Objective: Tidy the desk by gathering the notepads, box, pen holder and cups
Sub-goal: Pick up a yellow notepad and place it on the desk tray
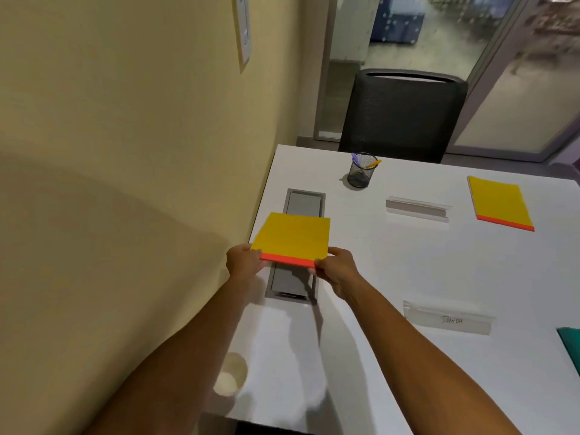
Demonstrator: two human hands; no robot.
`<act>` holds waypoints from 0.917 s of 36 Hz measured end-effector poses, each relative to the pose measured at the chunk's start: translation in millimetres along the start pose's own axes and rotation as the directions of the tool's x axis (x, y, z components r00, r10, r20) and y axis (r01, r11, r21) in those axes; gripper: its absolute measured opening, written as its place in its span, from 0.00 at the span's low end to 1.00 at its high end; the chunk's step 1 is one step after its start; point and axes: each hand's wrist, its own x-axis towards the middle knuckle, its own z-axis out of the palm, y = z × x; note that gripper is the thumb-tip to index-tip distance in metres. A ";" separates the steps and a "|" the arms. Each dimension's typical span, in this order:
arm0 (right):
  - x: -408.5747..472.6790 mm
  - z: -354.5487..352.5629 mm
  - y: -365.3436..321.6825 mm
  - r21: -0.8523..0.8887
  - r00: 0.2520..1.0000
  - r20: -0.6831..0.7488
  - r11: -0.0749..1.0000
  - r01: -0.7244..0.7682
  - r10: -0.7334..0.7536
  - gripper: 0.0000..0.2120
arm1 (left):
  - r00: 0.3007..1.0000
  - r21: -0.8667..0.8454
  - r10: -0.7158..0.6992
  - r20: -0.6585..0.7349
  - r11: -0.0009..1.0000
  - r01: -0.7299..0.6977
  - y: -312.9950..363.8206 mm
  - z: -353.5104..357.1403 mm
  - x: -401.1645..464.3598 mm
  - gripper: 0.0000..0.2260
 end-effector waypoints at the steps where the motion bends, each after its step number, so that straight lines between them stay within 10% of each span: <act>1: 8.2 1.5 -1.6 -0.002 1.000 0.007 1.000 0.021 -0.021 0.17 | 1.000 0.012 0.022 -0.010 1.000 -0.022 -0.1 3.1 6.7 0.18; 12: 62.8 7.2 33.8 -0.292 0.998 -0.038 0.954 -0.067 0.058 0.11 | 0.988 0.155 0.033 -0.154 0.988 -0.009 -43.0 24.7 60.7 0.15; 33: 82.8 43.1 46.2 -0.169 0.989 0.060 0.978 -0.123 0.134 0.09 | 0.963 0.129 0.024 -0.268 0.992 0.011 -59.1 32.8 64.2 0.15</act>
